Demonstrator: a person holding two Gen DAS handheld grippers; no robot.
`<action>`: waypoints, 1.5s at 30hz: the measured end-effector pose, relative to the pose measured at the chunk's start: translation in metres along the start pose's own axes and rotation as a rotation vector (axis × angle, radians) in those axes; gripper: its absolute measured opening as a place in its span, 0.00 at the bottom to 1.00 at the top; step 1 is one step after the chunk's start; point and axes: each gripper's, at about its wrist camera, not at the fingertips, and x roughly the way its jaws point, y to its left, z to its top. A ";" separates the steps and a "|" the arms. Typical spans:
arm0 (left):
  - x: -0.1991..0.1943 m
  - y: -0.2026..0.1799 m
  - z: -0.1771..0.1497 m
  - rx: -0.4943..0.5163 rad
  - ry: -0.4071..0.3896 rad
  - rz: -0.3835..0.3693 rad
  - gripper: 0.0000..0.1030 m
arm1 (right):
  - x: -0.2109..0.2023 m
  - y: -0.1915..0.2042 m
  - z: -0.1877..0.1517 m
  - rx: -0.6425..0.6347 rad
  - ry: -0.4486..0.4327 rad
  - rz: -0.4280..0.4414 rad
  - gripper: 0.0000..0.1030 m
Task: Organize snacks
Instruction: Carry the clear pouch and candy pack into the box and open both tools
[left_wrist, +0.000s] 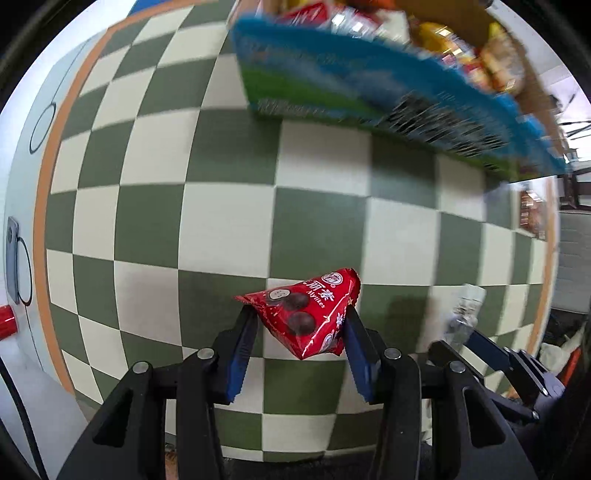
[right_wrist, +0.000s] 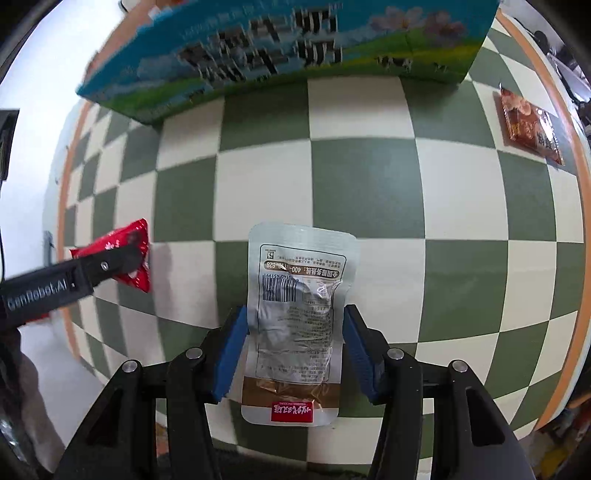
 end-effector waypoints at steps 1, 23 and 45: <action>-0.008 -0.002 0.000 0.004 -0.014 -0.013 0.42 | -0.007 -0.001 0.002 0.003 -0.008 0.013 0.54; -0.127 -0.101 0.188 0.138 -0.170 -0.172 0.42 | -0.165 -0.038 0.163 0.105 -0.314 0.093 0.54; -0.035 -0.140 0.280 0.197 0.011 -0.039 0.53 | -0.105 -0.069 0.243 0.142 -0.204 -0.050 0.55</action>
